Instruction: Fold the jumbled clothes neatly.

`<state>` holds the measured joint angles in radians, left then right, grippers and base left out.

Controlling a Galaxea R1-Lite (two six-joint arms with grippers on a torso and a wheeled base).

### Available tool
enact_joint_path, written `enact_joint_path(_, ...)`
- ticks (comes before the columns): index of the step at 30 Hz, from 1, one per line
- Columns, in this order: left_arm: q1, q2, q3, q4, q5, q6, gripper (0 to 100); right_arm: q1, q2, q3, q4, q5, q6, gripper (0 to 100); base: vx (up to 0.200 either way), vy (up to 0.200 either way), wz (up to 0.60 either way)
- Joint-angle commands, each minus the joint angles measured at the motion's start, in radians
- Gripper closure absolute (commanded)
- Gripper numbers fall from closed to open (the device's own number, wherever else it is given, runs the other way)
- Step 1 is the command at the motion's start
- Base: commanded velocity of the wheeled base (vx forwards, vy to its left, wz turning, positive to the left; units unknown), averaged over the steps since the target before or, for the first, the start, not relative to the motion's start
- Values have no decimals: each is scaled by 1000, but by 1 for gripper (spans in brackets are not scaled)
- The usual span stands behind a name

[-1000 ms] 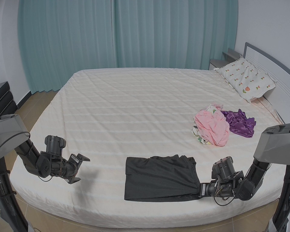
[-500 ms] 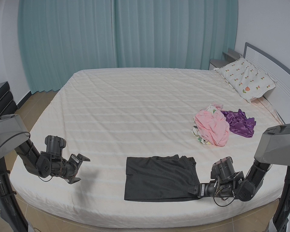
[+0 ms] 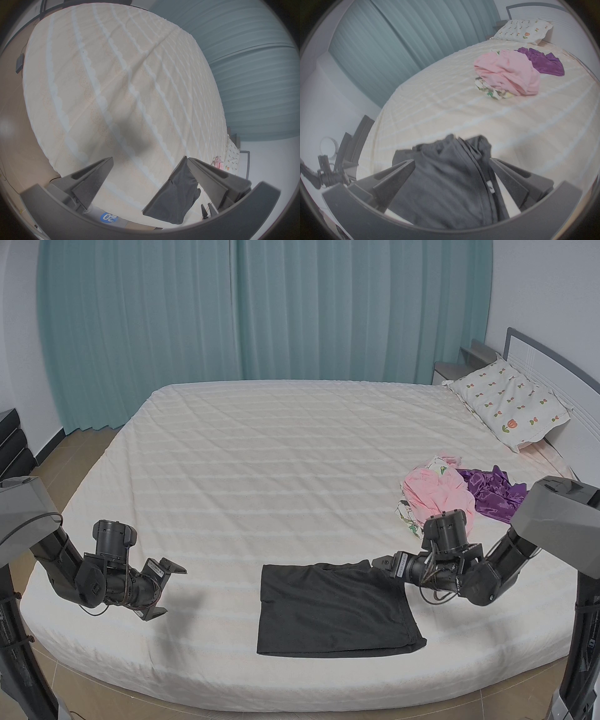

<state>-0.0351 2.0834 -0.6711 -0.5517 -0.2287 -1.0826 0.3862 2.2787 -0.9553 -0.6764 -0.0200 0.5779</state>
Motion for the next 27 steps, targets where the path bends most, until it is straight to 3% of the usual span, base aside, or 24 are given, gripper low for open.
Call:
enact_joint_path(1,0,1,-1,-1,0,0,0,-9,185,-197,63,8,27,0,0,0,0)
enact_joint_path(6,0,1,-1,-1,0,0,0,0,228,-250,97,6,28,0,0,0,0)
enact_joint_path(7,0,1,-1,-1,0,0,0,-3,231,-258,106,5,30,100,0,0,0)
enact_joint_path(11,0,1,-1,-1,0,0,0,-7,232,-266,118,2,31,100,0,0,0)
enact_joint_path(18,0,1,-1,-1,0,0,0,-20,217,-269,118,-1,108,100,0,0,0)
enact_joint_path(27,0,1,-1,-1,0,0,0,-86,154,-224,118,2,174,100,0,0,0)
